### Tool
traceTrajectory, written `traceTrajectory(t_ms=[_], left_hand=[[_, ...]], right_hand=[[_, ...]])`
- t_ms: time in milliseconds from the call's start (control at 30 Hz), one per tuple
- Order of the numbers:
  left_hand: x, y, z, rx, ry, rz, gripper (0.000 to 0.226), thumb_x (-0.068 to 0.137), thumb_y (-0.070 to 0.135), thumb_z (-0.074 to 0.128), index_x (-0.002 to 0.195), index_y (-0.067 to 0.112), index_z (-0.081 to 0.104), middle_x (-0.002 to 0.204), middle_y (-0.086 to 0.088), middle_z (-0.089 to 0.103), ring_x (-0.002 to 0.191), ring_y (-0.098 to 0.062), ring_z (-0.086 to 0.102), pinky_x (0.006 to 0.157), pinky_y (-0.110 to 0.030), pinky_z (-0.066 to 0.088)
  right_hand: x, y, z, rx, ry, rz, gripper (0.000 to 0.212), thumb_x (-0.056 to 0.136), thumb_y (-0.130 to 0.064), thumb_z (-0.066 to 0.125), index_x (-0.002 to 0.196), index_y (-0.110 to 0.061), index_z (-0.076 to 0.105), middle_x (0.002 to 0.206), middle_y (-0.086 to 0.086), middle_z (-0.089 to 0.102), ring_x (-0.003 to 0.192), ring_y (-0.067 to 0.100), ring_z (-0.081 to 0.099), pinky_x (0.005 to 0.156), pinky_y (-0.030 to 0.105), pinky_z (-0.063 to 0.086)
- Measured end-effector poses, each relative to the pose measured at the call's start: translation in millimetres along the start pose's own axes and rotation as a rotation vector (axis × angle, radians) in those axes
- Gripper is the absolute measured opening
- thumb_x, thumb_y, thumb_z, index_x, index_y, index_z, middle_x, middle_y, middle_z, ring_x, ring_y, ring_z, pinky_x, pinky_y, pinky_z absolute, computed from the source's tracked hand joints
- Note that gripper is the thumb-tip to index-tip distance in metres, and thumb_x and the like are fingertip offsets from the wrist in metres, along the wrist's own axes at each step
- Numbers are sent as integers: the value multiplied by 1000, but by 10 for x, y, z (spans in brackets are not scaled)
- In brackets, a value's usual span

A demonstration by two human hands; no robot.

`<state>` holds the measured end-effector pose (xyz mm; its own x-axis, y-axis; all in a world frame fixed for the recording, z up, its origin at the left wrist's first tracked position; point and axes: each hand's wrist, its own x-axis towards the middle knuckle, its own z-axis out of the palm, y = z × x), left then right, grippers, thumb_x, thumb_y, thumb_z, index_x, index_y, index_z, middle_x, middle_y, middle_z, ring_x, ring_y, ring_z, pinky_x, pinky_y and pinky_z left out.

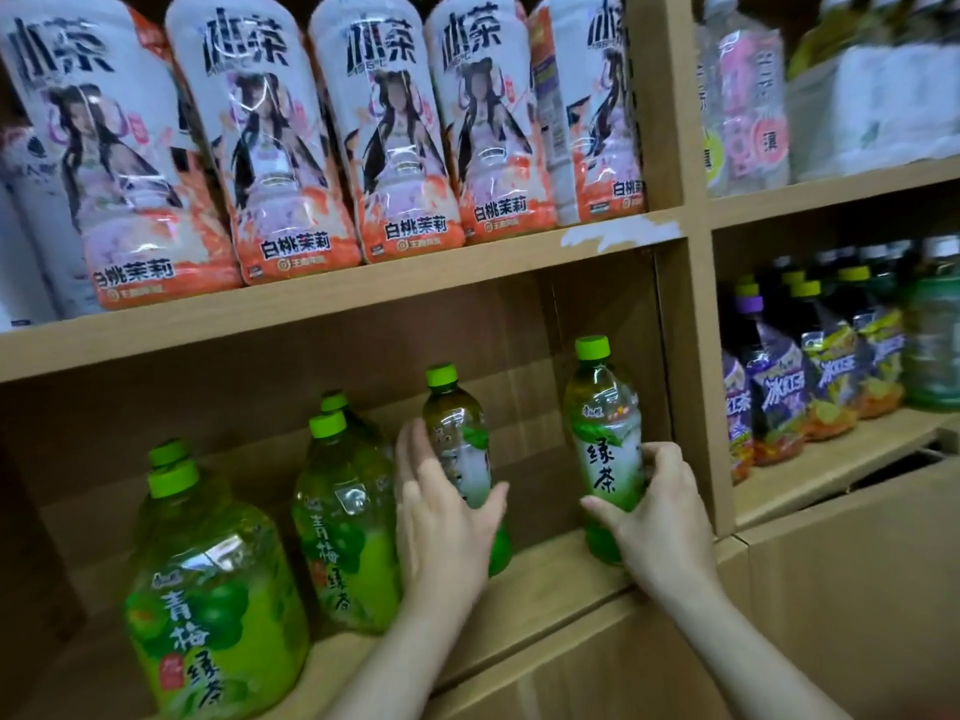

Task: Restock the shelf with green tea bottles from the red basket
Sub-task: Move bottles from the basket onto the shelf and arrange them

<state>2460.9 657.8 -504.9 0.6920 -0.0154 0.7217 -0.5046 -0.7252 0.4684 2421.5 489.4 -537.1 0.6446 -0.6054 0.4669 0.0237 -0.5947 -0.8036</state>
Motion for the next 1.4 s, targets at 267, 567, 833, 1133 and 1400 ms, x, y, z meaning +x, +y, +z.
traceTrajectory(t_ms=[267,567,833,1133,1400], left_hand=[[382,10,506,-259,-10,-316,86,72,22,80,142,21,32,131,-8,56,117,-30,54,95,-32,42],[481,-161,704,-500,-113,-368,71,79,21,74,137,26,35,127,-3,58,115,-25,56,100,-40,44],[669,-151,1085,-569,-183,-312,70,85,18,67,142,18,27,131,-6,55,120,-26,52,99,-36,40],[910,-193,1273,-523,-225,-357,54,84,16,69,129,12,39,119,-7,58,111,-27,57,87,-35,46],[879,-286,1464,-424,-231,-365,41,79,16,74,109,14,46,109,-6,62,101,-27,60,82,-38,50]], right_hand=[[84,149,17,-4,-3,-22,67,69,-39,79,122,-21,43,114,-1,55,101,20,58,77,33,48],[389,106,283,16,-127,41,70,72,-39,77,130,-26,41,122,0,61,109,25,59,87,40,51],[802,66,693,47,-187,145,67,74,-33,76,132,-33,41,121,2,63,111,29,59,91,45,50],[1004,110,1084,62,-72,129,62,82,-32,70,134,-21,39,126,9,56,112,30,57,87,39,47],[1115,156,1246,46,28,100,19,88,-32,61,103,-20,57,101,5,63,88,23,61,75,35,51]])
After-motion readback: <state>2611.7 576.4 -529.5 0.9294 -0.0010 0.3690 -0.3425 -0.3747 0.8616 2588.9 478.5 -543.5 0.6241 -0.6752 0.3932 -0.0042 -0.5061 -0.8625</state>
